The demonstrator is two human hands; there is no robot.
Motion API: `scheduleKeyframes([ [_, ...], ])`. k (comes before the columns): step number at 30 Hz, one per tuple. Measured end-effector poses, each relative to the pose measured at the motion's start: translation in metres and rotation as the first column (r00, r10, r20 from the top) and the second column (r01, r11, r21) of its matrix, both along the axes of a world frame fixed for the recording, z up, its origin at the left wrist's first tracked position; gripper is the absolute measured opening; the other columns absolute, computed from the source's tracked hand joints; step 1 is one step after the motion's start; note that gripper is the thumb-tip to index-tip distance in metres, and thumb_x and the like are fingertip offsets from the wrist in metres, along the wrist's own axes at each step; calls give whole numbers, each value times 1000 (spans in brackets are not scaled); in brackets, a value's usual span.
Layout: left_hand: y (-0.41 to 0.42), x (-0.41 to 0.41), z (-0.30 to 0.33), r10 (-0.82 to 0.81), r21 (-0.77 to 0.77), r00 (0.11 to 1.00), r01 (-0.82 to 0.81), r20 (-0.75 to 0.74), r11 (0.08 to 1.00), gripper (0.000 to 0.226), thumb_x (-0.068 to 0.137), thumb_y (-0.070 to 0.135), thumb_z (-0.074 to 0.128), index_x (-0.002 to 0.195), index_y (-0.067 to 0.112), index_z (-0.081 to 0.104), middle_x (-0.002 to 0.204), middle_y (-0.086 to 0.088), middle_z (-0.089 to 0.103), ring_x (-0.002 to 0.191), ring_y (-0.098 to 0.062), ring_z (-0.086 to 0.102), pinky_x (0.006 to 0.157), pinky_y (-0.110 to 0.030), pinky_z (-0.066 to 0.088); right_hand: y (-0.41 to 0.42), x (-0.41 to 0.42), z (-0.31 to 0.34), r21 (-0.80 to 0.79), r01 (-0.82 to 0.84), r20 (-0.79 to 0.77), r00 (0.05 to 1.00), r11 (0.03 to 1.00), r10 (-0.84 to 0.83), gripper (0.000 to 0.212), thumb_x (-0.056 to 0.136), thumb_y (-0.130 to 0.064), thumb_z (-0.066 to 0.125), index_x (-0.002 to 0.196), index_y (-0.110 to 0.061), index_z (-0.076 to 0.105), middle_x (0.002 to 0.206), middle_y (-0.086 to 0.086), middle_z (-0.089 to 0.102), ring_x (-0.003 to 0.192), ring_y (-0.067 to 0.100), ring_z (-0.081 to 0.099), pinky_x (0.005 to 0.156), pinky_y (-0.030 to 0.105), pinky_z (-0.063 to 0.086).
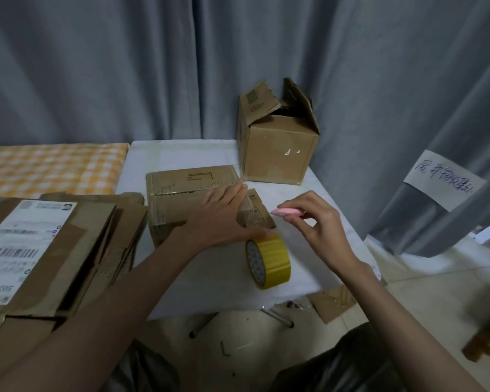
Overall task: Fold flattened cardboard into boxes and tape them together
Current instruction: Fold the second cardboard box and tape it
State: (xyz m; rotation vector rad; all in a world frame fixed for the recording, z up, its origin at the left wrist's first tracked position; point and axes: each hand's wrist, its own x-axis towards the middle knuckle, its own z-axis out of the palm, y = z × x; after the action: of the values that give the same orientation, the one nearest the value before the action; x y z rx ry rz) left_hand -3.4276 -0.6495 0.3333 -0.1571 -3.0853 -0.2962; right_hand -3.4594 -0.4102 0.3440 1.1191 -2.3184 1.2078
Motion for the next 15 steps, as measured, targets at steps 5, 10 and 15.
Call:
scheduleKeyframes([
  [5, 1, 2, 2, 6, 19, 1000, -6, 13, 1000, 131, 56, 105, 21, 157, 26, -5, 164, 12, -11, 151, -11, -5, 123, -43, -1, -13, 0, 9, 134, -53, -52, 997, 990, 61, 21, 95, -12, 67, 109, -23, 76, 99, -4, 57, 90, 12, 60, 78, 16, 47],
  [10, 2, 3, 4, 3, 21, 1000, -3, 13, 1000, 134, 52, 106, 16, 157, 25, -4, 165, 11, -10, 151, -12, -3, 123, -44, 1, -19, 0, 11, 227, -51, -77, 995, 972, 70, 22, 94, -7, 67, 108, -21, 76, 99, -5, 52, 89, 6, 56, 78, 24, 51],
  [15, 2, 2, 2, 8, 29, 1000, -8, 9, 1000, 136, 49, 107, 12, 157, 26, -3, 165, 11, -9, 151, -11, -3, 123, -44, 0, -23, 3, 15, 268, -46, -74, 995, 962, 68, 19, 93, -9, 68, 107, -18, 76, 98, -4, 52, 85, 5, 54, 76, 20, 48],
])
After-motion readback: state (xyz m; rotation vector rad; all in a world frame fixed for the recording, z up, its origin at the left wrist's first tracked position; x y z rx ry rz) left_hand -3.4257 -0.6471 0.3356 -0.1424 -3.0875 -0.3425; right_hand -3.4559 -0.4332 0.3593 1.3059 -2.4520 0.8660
